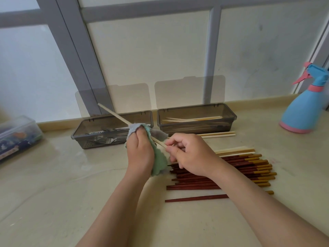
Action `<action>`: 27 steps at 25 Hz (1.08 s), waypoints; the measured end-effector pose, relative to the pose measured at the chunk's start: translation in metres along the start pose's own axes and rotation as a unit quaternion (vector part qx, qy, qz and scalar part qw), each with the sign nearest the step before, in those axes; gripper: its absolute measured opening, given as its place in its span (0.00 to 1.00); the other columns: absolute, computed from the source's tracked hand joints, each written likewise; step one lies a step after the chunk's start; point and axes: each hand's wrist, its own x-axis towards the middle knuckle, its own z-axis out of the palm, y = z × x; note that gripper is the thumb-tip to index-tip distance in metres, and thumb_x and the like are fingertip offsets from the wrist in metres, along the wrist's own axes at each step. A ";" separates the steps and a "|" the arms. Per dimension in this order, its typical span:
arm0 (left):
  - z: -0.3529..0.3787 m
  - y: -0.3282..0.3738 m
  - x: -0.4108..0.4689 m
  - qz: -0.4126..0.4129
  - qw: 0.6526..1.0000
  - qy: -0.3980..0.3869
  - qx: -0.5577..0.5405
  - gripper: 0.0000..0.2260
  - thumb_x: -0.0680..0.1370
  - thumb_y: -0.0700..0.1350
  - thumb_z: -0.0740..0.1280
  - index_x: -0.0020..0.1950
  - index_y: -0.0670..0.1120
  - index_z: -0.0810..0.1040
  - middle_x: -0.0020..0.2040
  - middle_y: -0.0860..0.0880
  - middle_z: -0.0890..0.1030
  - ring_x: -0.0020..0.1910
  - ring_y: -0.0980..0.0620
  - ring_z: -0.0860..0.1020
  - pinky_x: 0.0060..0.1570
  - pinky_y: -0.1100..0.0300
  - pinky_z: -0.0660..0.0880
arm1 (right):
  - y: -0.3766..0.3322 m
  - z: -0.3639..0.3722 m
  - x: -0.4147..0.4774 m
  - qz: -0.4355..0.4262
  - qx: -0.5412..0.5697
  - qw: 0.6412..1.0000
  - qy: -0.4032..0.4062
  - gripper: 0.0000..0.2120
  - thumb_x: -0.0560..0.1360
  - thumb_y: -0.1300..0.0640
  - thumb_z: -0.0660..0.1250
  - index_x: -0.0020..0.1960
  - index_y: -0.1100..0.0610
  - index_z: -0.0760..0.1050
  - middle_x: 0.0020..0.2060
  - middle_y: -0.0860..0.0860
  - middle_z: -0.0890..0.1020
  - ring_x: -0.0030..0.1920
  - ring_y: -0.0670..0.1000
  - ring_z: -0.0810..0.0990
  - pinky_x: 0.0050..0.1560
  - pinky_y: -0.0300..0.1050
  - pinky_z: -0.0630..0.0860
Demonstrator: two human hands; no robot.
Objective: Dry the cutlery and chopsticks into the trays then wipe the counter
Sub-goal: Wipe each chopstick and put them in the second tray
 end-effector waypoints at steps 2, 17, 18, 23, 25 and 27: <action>0.004 0.002 -0.006 0.018 0.999 -0.021 0.022 0.23 0.86 0.43 0.51 0.34 0.48 0.76 0.28 0.58 0.78 0.29 0.60 0.74 0.37 0.59 0.71 | 0.002 0.003 0.000 -0.020 -0.010 1.000 0.014 0.05 0.81 0.58 0.67 0.47 0.56 0.80 0.33 0.50 0.83 0.35 0.46 0.82 0.39 0.47 0.80; -0.004 0.004 -0.014 -0.017 0.906 -0.386 0.172 0.16 0.83 0.44 0.59 0.35 0.45 0.68 0.32 0.49 0.66 0.32 0.52 0.64 0.35 0.55 0.63 | 0.004 -0.015 0.010 0.174 0.242 0.951 0.076 0.08 0.80 0.59 0.68 0.47 0.63 0.81 0.34 0.54 0.76 0.28 0.47 0.72 0.22 0.38 0.60; -0.003 0.004 -0.014 -0.018 0.901 -0.395 0.180 0.16 0.83 0.44 0.59 0.34 0.46 0.66 0.31 0.50 0.65 0.32 0.52 0.64 0.35 0.55 0.62 | 0.007 -0.018 0.011 0.196 0.258 0.942 0.089 0.08 0.81 0.60 0.67 0.47 0.63 0.81 0.36 0.55 0.78 0.28 0.47 0.73 0.21 0.39 0.60; -0.002 0.005 -0.017 0.008 0.890 -0.395 0.227 0.18 0.83 0.44 0.60 0.33 0.47 0.65 0.28 0.56 0.64 0.28 0.56 0.63 0.30 0.61 0.61 | 0.019 -0.040 0.024 0.283 0.343 0.865 0.231 0.09 0.84 0.57 0.59 0.52 0.60 0.76 0.39 0.56 0.84 0.31 0.51 0.80 0.23 0.40 0.66; -0.003 0.007 -0.017 0.012 0.905 -0.364 0.221 0.19 0.83 0.43 0.60 0.31 0.48 0.64 0.26 0.57 0.64 0.27 0.58 0.63 0.29 0.62 0.61 | 0.023 -0.048 0.023 0.264 0.239 0.896 0.264 0.11 0.85 0.57 0.57 0.55 0.60 0.77 0.37 0.53 0.80 0.33 0.50 0.77 0.26 0.41 0.69; -0.003 0.010 -0.017 0.021 0.931 -0.304 0.201 0.20 0.83 0.43 0.59 0.30 0.46 0.65 0.23 0.57 0.65 0.25 0.59 0.64 0.29 0.64 0.62 | 0.027 -0.054 0.022 0.207 -0.058 0.946 0.243 0.12 0.85 0.57 0.56 0.54 0.56 0.77 0.39 0.50 0.78 0.35 0.48 0.77 0.31 0.39 0.70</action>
